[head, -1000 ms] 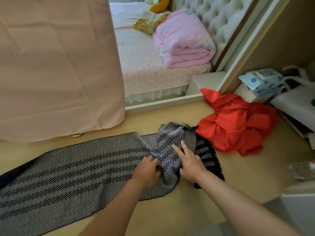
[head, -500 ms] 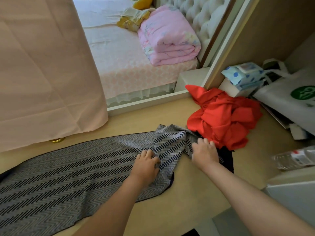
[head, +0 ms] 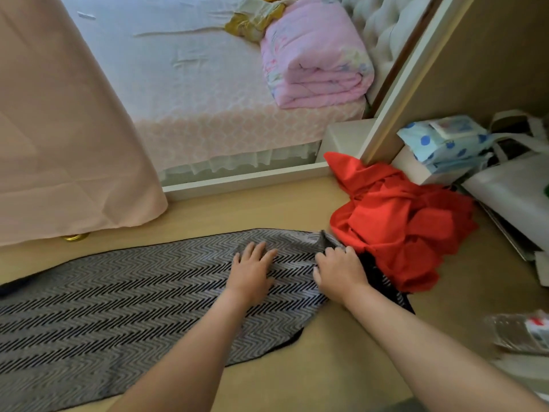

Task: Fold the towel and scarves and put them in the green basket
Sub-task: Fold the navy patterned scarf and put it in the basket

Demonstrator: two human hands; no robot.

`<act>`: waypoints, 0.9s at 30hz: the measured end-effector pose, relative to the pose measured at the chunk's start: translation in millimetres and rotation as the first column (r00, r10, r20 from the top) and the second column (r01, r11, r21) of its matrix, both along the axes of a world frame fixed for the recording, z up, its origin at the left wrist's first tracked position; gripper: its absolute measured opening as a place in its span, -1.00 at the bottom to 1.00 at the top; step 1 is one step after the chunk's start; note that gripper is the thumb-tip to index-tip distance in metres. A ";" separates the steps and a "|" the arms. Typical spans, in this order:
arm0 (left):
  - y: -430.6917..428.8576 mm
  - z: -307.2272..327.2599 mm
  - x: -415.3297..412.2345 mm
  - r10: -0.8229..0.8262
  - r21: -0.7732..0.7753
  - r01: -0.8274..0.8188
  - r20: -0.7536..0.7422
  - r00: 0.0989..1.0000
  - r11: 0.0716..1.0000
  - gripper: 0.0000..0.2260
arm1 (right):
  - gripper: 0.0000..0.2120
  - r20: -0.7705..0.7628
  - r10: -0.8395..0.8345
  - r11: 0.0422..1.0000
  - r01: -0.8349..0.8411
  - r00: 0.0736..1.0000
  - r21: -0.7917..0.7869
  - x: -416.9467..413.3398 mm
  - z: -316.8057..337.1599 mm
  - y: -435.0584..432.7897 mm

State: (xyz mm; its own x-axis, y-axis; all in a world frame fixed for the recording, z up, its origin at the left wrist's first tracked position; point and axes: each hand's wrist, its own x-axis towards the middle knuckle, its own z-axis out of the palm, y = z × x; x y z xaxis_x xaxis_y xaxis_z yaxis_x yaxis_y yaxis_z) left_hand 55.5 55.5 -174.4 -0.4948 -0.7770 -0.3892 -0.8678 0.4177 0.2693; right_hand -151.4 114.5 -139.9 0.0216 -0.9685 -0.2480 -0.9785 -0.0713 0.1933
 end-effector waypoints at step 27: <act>68.0 -3.0 62.0 0.057 0.015 -0.056 -0.062 0.996 0.998 -0.21 | -0.27 0.281 0.114 0.953 -0.185 0.953 0.239 46.2 -33.0 30.1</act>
